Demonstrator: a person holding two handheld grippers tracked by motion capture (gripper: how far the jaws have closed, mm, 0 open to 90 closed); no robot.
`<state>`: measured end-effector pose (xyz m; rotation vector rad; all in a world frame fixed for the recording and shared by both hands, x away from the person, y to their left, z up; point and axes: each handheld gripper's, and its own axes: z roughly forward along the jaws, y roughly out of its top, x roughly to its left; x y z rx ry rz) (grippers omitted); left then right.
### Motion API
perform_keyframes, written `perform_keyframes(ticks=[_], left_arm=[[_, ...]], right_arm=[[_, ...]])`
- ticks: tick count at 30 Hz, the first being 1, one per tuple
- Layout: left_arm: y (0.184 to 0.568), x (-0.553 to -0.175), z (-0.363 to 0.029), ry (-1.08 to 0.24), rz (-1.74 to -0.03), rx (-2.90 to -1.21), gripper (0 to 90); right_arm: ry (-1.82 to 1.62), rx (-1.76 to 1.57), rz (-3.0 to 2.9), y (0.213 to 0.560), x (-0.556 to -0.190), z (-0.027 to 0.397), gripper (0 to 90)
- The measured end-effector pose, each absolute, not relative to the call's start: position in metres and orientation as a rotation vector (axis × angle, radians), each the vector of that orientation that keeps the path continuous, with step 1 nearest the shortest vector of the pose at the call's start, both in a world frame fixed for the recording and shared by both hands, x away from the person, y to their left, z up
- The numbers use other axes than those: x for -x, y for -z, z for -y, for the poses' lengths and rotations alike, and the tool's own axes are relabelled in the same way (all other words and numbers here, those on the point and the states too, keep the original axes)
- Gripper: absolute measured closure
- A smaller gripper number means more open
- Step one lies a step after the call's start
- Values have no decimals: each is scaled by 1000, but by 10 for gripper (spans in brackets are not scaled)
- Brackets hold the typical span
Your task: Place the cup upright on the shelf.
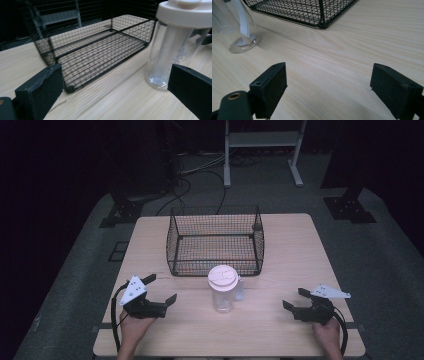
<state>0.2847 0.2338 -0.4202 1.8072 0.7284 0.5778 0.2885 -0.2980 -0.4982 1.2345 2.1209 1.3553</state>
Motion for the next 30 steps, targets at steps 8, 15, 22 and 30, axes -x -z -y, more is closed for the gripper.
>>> perform_keyframes(ticks=[8, 15, 22, 30], left_arm=[[408, -286, -219, -535, -662, -1846, 0], [401, -285, -209, -494, -616, -1877, 0], [395, -286, -196, -456, -579, -1932, 0], [388, -287, -185, -417, -546, -1945, 0]], right_arm=[[-1356, -1234, -2122, 498, -288, 298, 129], [-1364, -1234, -2121, 498, -288, 298, 129], [-1371, -1231, -2121, 498, -288, 299, 129], [-1375, -1230, -2122, 498, -288, 299, 129]])
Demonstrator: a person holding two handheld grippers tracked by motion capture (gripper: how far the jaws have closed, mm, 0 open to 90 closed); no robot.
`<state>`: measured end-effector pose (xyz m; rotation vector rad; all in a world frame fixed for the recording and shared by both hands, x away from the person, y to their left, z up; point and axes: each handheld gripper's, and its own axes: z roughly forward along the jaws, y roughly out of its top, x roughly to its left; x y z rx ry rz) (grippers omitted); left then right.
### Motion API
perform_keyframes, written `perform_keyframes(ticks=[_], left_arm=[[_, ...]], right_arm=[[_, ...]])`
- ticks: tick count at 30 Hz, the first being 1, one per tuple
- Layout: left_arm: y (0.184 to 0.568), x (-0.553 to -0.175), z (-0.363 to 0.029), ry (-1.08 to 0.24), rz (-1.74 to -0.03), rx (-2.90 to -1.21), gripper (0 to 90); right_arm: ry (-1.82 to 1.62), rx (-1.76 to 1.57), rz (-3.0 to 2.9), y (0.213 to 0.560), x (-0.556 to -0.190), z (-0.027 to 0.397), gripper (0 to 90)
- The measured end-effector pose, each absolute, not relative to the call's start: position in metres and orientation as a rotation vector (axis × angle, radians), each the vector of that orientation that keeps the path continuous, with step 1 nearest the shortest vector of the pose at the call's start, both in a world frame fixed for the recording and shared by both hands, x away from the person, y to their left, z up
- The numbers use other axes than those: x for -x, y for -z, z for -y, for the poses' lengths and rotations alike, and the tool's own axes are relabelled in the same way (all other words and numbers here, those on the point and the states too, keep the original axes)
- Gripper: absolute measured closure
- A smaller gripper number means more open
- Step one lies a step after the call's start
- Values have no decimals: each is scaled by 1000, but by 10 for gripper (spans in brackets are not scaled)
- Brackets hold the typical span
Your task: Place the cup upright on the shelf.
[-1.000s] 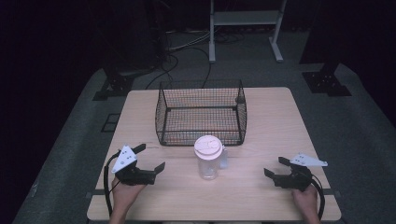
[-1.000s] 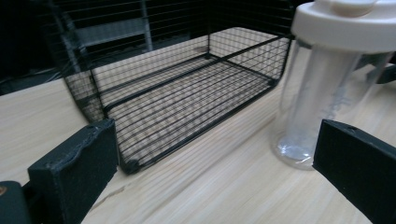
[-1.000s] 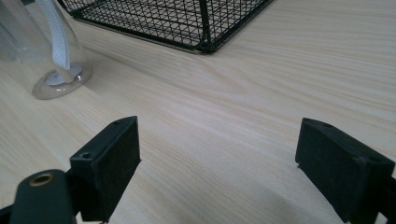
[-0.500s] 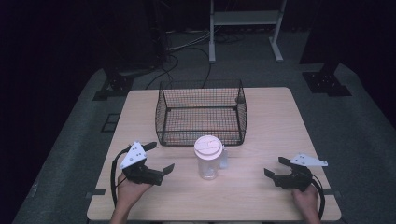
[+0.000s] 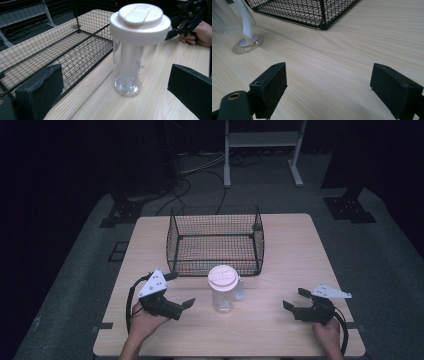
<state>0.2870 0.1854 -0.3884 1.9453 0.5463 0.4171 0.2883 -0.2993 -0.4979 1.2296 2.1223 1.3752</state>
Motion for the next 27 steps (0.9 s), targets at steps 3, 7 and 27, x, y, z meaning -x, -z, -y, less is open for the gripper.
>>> perform_keyframes(ticks=[3, 7, 27], left_arm=[[385, -287, -180, -408, -527, -1956, 0], [381, -286, -176, -391, -514, -1954, 0], [369, -293, -148, -317, -447, -2021, 0]], right_arm=[[-1380, -1228, -2121, 498, -288, 300, 129], [-1383, -1230, -2121, 498, -288, 300, 129], [-1396, -1230, -2124, 498, -288, 300, 129]])
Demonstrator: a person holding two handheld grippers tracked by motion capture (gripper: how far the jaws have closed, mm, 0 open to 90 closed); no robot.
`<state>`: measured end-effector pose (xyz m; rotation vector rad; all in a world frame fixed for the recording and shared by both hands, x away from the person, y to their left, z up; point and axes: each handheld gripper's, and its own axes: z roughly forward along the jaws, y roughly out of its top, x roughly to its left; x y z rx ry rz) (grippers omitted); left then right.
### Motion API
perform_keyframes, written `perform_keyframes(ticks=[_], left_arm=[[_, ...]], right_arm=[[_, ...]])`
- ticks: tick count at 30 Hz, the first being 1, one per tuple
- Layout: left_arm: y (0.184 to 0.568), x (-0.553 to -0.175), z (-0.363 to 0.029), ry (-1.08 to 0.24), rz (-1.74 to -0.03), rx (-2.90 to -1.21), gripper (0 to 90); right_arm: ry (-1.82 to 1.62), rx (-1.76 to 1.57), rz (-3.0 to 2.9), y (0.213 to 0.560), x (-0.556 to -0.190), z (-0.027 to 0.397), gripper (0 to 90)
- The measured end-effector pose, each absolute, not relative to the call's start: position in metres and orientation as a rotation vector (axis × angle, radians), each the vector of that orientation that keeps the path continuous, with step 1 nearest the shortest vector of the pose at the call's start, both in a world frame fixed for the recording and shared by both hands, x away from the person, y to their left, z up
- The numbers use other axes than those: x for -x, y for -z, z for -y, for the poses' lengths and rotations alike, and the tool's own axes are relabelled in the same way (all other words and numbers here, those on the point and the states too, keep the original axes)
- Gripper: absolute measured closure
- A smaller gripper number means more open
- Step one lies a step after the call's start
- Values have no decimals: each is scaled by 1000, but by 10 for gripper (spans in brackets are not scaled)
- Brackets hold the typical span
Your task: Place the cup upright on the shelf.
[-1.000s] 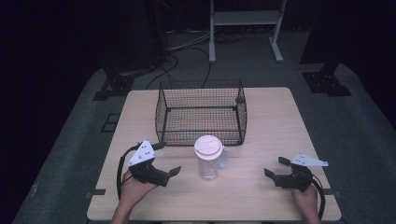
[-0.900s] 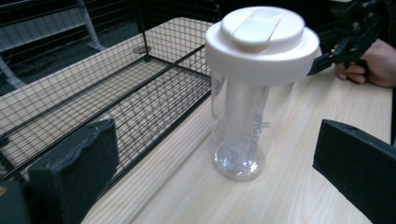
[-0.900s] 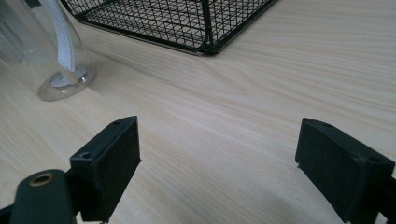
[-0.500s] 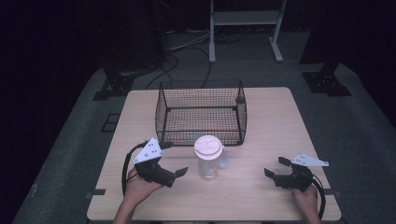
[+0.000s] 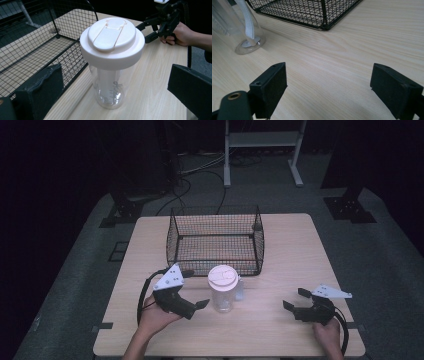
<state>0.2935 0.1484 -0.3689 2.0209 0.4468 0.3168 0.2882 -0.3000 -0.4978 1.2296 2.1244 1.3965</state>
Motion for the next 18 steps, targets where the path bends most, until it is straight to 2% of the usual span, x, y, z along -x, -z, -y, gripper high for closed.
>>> perform_keyframes(ticks=[18], left_arm=[[370, -311, -122, -262, -425, -2122, 0]], right_arm=[[-1411, -1226, -2128, 498, -289, 301, 129]])
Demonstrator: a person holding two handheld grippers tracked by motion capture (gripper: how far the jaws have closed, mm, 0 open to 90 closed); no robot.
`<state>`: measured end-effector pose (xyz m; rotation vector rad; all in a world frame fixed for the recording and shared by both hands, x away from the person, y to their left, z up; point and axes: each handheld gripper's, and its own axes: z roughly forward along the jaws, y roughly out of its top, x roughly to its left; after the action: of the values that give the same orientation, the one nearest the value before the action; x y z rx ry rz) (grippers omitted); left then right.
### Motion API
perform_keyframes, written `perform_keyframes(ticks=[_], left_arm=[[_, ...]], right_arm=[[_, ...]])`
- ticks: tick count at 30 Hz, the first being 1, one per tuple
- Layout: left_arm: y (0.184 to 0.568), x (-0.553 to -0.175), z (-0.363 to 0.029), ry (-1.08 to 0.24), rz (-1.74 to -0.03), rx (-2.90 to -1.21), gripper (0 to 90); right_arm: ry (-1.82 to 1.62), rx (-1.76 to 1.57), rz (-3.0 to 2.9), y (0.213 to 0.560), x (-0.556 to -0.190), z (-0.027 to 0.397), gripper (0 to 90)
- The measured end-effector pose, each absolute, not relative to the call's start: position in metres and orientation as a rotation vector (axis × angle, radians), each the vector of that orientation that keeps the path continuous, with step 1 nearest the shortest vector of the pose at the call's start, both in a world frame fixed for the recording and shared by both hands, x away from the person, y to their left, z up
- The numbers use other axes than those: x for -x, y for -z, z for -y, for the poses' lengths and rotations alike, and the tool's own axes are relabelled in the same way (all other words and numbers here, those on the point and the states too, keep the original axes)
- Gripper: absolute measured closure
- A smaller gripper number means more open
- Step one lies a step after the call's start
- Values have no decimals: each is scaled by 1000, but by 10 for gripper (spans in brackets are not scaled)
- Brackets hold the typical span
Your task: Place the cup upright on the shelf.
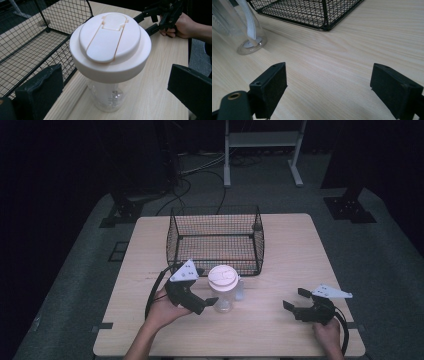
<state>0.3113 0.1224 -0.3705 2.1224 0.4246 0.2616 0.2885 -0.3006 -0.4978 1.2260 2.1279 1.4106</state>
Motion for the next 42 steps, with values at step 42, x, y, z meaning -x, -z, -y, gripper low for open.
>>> perform_keyframes(ticks=[42], left_arm=[[380, -340, -79, -219, -436, -2296, 0]], right_arm=[[-1424, -1218, -2130, 498, -289, 302, 129]])
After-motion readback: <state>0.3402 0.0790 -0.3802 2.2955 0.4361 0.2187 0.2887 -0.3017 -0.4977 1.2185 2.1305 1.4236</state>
